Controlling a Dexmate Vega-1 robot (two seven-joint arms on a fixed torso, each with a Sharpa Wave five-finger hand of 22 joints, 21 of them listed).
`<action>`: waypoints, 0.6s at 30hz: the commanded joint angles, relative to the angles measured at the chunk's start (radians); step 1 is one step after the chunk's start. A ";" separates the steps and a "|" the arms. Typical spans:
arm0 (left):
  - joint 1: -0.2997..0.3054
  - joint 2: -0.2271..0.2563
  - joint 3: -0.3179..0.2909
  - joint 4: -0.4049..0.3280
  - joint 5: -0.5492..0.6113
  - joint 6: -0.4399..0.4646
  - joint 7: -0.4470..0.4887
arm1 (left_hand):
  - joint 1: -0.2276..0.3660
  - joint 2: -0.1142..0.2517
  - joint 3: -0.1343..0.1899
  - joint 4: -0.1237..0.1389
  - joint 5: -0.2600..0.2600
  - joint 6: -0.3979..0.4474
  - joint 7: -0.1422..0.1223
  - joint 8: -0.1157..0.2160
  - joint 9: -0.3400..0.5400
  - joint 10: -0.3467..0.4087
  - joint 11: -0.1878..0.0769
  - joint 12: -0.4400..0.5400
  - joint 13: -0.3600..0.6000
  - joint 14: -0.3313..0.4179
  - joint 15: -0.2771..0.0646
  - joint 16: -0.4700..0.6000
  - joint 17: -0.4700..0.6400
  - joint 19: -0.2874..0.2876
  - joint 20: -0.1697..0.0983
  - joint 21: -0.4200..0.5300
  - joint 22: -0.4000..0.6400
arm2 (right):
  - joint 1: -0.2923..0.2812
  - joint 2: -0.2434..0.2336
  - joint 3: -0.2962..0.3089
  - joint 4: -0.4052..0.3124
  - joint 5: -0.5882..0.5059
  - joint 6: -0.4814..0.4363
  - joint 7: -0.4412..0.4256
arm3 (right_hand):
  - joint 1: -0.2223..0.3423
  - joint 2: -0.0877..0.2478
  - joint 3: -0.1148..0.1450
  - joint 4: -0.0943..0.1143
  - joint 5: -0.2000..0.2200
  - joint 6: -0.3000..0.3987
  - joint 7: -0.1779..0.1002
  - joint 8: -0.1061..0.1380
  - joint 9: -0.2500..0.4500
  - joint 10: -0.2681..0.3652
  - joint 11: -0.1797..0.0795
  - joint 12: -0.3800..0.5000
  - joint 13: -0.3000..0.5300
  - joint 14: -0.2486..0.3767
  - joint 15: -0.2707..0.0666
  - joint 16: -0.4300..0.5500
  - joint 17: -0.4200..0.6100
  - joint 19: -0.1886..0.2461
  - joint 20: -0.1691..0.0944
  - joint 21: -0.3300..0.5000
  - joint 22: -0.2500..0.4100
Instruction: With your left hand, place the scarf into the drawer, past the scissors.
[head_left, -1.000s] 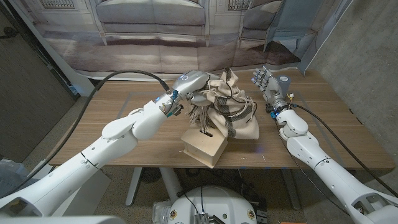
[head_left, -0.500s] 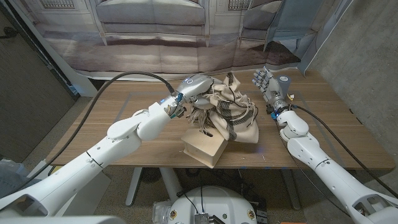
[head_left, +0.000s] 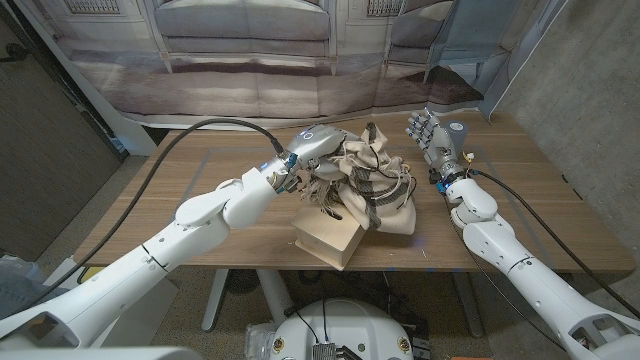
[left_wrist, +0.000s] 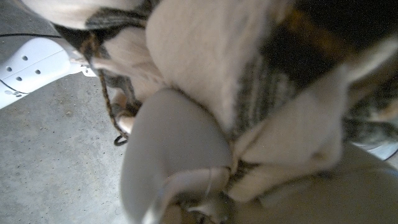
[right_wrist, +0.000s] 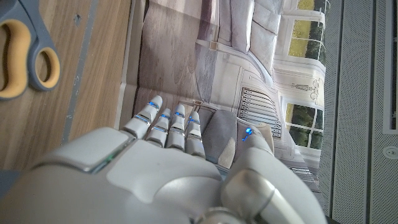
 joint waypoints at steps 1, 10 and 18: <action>0.003 0.003 0.009 0.012 -0.011 -0.002 0.001 | -0.016 0.028 0.000 0.008 0.005 0.104 0.095 0.007 0.003 0.010 0.001 -0.001 0.003 0.081 -0.180 0.000 0.005 -0.009 0.002 0.006 0.002 | -0.006 -0.002 -0.001 -0.008 -0.004 -0.001 -0.006 | 0.003 0.008 0.003 -0.007 -0.002 0.007 -0.003 0.001 0.003 0.006 0.001 -0.002 0.005 0.006 -0.003 -0.004 0.003 0.007 -0.001 -0.004 0.006; -0.003 -0.014 0.025 0.037 -0.011 -0.007 0.016 | -0.016 0.029 0.000 0.007 0.005 0.105 0.097 0.007 0.003 0.013 -0.001 -0.004 0.006 0.082 -0.180 -0.002 0.007 -0.014 0.002 0.008 0.002 | -0.011 -0.003 0.000 -0.010 -0.006 0.001 -0.007 | 0.003 0.008 0.002 -0.008 -0.002 0.006 -0.004 0.001 0.003 0.006 0.000 -0.002 0.005 0.006 -0.003 -0.004 0.003 0.008 -0.001 -0.005 0.006; -0.013 -0.024 0.046 0.051 -0.011 -0.002 0.001 | -0.016 0.029 -0.001 0.008 0.005 0.108 0.096 0.008 0.002 0.013 -0.002 -0.006 0.007 0.085 -0.180 -0.003 0.008 -0.015 0.001 0.010 0.002 | -0.017 -0.006 0.004 -0.018 -0.002 -0.002 -0.012 | 0.003 0.008 0.002 -0.008 -0.002 0.007 -0.003 0.001 0.003 0.006 0.001 -0.002 0.005 0.006 -0.003 -0.004 0.003 0.008 0.000 -0.007 0.006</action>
